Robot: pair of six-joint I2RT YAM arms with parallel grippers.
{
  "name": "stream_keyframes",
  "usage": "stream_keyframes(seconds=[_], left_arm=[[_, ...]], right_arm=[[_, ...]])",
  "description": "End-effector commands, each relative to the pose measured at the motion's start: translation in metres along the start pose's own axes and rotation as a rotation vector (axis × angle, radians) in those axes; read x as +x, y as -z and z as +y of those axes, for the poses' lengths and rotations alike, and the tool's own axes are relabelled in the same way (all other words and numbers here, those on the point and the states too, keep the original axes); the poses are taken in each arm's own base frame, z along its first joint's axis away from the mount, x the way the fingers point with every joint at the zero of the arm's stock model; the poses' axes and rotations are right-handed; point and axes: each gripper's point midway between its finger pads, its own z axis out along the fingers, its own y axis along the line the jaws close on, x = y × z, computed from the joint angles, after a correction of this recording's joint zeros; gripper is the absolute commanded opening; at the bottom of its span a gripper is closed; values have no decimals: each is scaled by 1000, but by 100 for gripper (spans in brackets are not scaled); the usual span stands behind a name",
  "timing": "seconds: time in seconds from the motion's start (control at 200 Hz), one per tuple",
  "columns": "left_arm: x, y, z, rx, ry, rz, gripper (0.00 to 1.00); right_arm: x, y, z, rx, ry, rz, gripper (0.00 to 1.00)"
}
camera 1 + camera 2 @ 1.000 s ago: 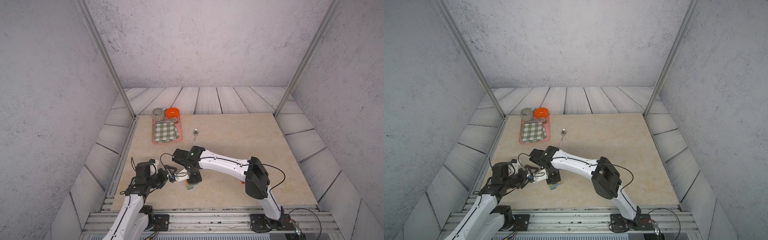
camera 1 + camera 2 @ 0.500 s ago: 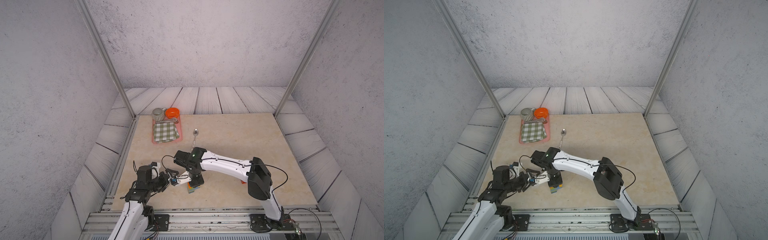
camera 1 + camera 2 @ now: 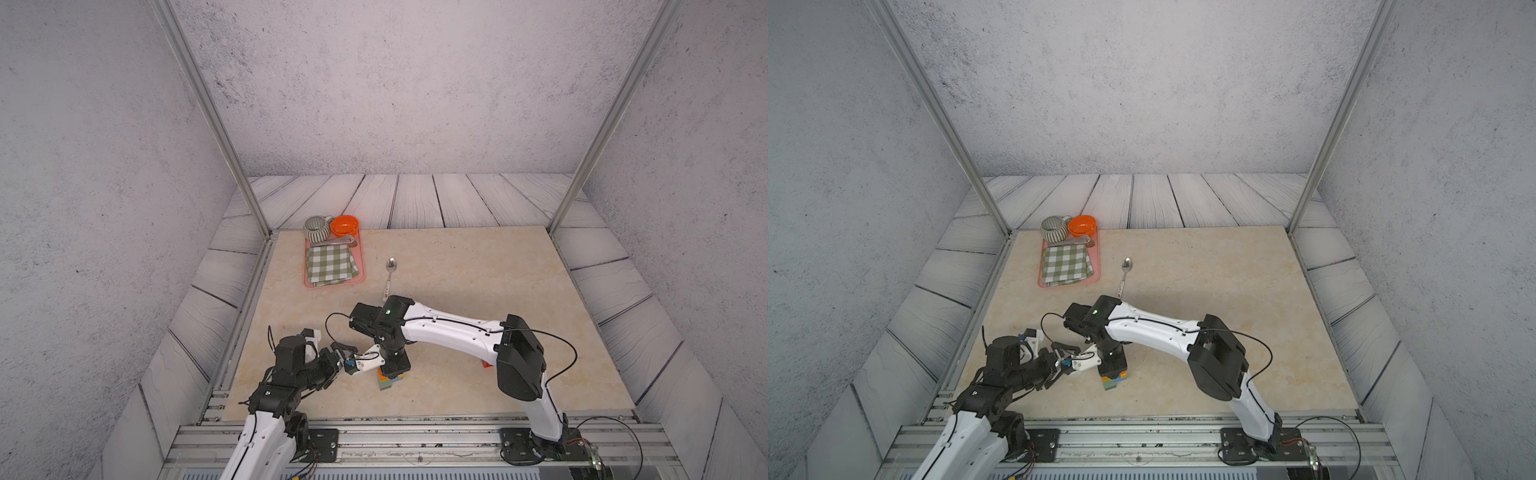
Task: Assemble the letter p with lego
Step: Assemble the lego brick with the lego brick.
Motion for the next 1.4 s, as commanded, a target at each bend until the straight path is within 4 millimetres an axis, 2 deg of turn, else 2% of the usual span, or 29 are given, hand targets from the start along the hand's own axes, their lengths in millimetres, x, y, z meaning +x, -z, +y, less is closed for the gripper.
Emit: stream_keyframes(seconds=[0.0,0.135,0.55,0.866,0.991,1.236,1.391], left_arm=[[19,-1,-2,20,-28,87,82],[18,-1,-1,14,-30,86,82],[16,0,-1,7,-33,75,81],[15,0,0,2,-33,67,81],[15,0,0,4,-34,68,81],[15,0,0,2,-31,66,81],[15,0,-1,5,-33,66,81]], right_arm=[[3,-25,-15,40,-82,22,21],[9,-42,-7,35,-74,62,21],[14,-69,4,14,-56,139,19],[18,-74,9,-5,-33,160,20],[16,-69,10,-6,-28,157,24],[-2,-29,-1,69,-37,66,32],[-9,-16,-3,71,-40,26,40]])
